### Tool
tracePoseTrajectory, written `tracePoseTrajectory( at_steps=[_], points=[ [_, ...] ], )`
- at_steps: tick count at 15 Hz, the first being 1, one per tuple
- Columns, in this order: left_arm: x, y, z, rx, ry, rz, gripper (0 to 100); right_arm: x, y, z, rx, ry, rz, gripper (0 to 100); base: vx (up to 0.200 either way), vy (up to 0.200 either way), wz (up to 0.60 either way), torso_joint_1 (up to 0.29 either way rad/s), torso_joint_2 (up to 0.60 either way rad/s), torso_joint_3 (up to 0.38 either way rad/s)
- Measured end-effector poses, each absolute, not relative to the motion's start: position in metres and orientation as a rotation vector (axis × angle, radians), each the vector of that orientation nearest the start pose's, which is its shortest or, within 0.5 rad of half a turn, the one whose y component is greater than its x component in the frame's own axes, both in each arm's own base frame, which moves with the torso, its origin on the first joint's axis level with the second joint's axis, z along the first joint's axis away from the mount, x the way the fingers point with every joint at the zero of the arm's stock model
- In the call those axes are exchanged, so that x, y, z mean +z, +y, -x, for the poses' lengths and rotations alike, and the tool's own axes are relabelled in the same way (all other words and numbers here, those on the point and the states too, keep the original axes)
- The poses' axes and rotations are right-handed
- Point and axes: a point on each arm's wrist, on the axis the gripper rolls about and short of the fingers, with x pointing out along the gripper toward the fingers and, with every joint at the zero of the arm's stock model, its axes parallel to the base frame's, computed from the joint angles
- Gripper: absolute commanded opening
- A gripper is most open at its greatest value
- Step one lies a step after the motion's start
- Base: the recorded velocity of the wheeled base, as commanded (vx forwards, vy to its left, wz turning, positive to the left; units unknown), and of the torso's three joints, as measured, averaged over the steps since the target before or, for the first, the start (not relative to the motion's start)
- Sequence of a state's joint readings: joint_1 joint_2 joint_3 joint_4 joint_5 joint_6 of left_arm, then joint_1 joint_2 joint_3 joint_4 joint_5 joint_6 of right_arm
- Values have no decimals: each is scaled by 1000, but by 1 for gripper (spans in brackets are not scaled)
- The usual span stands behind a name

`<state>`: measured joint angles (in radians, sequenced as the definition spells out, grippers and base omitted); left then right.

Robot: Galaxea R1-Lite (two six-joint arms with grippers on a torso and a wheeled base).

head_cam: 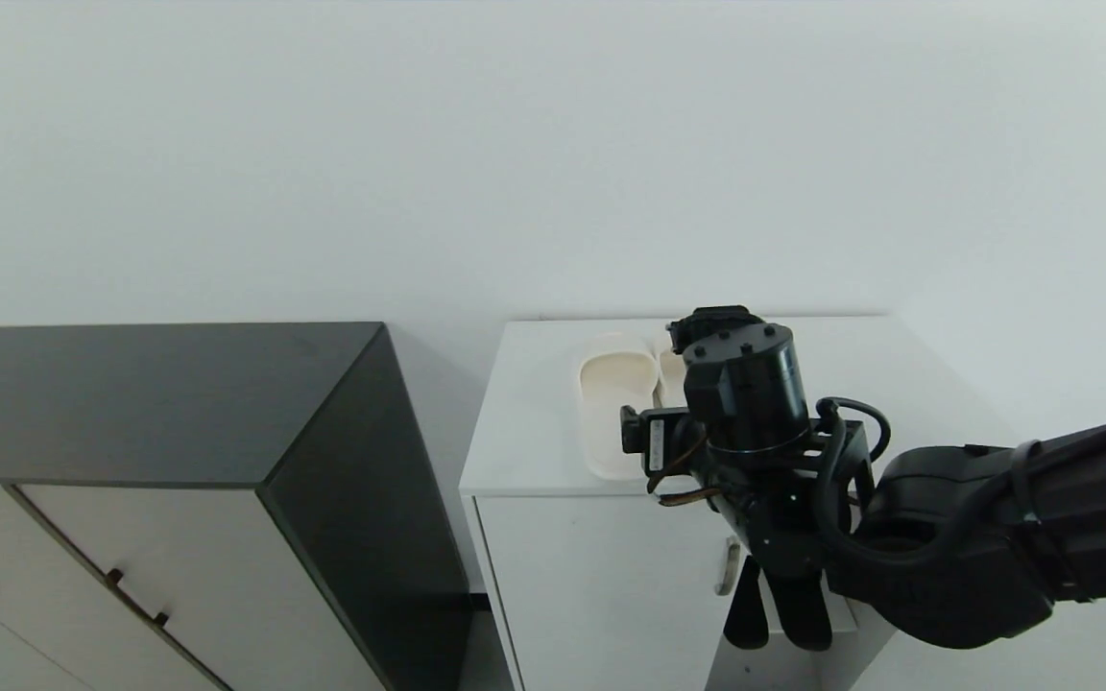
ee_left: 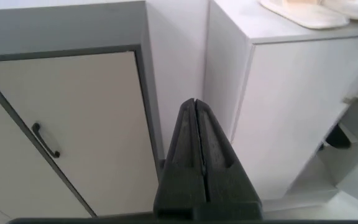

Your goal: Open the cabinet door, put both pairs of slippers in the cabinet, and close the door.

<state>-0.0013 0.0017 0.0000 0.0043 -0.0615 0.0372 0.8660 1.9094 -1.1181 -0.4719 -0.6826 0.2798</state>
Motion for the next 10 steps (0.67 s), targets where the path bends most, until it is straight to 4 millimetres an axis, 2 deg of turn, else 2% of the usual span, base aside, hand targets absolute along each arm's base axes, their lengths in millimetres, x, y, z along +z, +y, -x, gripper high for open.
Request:
tracePoseTrajectory(
  at_steps=[5,10],
  points=[
    [75,-1,23,-63,4,-37,0,164,274,-263,143,252,-33,100,0,0,0,0,0,0],
    [75,-1,23,-63,4,-37,0,149,276,-293,125,198,-24,100,0,0,0,0,0,0]
  ],
)
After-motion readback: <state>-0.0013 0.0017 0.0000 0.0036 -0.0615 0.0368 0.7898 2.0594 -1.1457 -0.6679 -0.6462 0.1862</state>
